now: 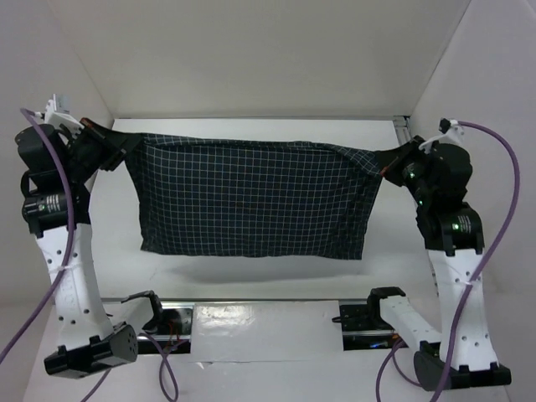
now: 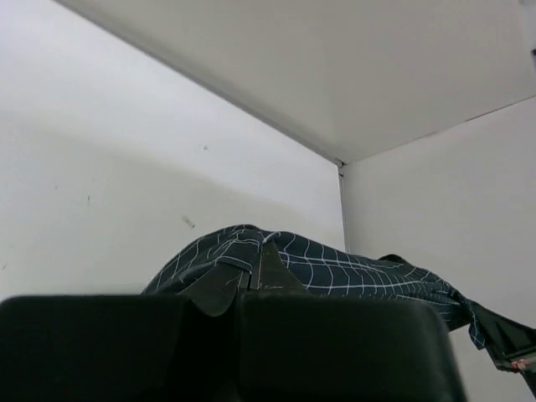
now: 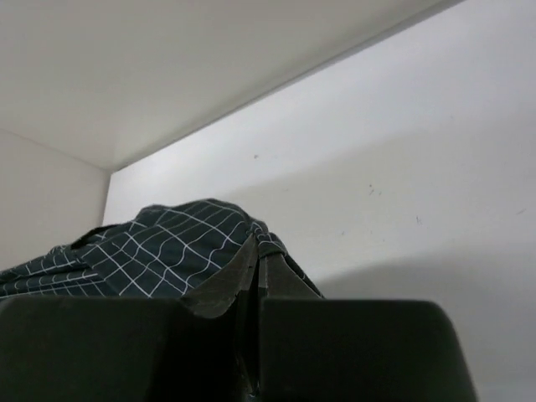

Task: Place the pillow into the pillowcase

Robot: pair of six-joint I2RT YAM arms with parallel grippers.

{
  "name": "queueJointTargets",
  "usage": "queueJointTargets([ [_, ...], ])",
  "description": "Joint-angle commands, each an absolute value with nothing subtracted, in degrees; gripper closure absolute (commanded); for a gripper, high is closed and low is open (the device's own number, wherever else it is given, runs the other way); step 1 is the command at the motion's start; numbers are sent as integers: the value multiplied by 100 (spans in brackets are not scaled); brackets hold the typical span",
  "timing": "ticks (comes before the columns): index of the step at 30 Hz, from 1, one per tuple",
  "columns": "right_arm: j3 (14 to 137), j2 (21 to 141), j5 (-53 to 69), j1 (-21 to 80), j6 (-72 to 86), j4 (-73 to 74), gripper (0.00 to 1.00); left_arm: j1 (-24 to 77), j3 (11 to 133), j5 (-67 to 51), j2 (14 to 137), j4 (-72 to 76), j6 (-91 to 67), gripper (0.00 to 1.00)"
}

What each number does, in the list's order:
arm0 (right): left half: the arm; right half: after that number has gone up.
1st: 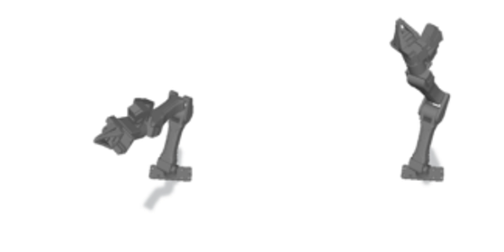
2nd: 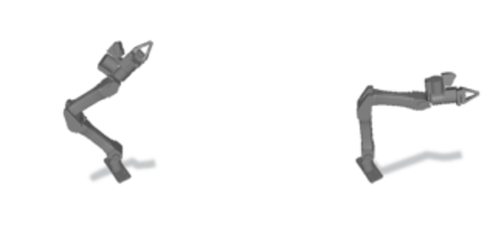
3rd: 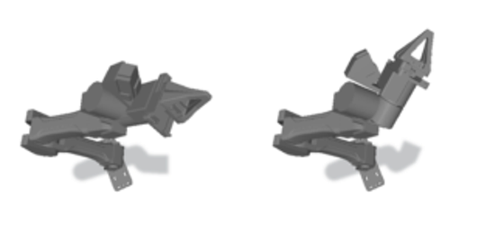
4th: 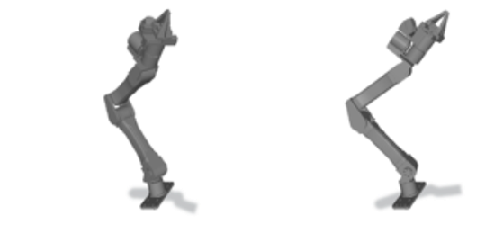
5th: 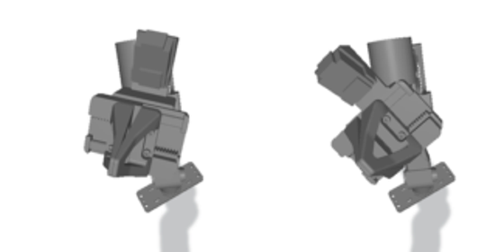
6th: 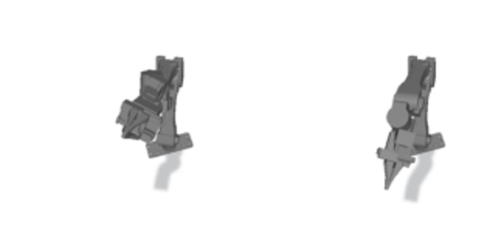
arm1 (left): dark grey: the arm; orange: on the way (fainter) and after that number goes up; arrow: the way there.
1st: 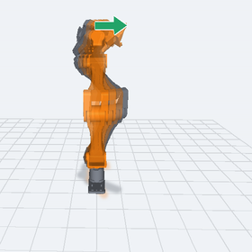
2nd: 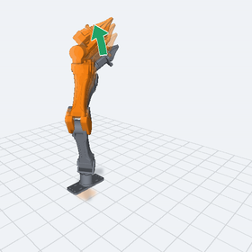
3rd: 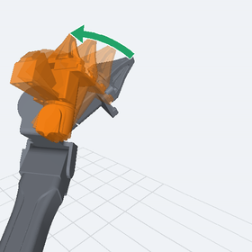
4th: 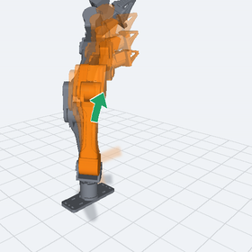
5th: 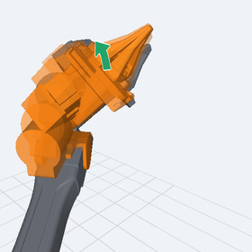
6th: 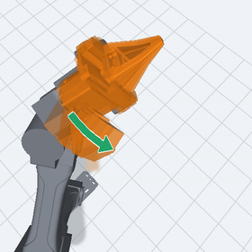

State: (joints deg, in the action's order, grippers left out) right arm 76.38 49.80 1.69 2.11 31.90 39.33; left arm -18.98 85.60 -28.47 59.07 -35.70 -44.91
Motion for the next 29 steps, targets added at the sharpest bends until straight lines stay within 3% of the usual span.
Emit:
queueJointTargets([
  [1, 7244, 5422, -431, 132, 3085, 3360, 100, -2013, 7966, -2460, 6538, -2814, -4289, 100],
  [4, 6655, 6028, -344, 132, 3085, 2271, 100, -1846, 7454, -2548, 7284, -1876, -4342, 100],
  [5, 6340, 6229, -273, 132, 3137, 1911, 100, -1750, 7297, -2549, 7521, -1637, -4237, 95],
  [6, 6215, 6666, -272, 132, 3138, 1611, 90, -1610, 7295, -2549, 7776, -1522, -4184, 84],
  [7, 6127, 6906, -272, 132, 3138, 1112, 51, -1608, 7408, -2436, 8353, -1521, -4097, 71],
  [8, 6126, 7161, -386, 132, 3207, 1029, 34, -1539, 7531, -2435, 8645, -1521, -4044, 58],
  [9, 6309, 7407, -387, 132, 3208, 1028, 23, -1538, 7706, -2435, 8909, -1668, -4043, 31],
  [11, 6564, 7944, -387, 132, 3156, 1229, 12, -1407, 8023, -2382, 9332, -1915, -3885, 20],
  [14, 6671, 8024, -326, 132, 3103, 1291, 3, -1275, 8174, -2120, 9220, -2047, -3719, 2],
  [19, 6802, 8024, -893, 132, 3050, 2020, 0, -880, 8675, -1819, 8905, -2926, -3489, 0],
  [29, 6935, 7867, -2434, 132, 2971, 3173, 0, -624, 8331, -2101, 8481, -2637, -3709, 0],
])
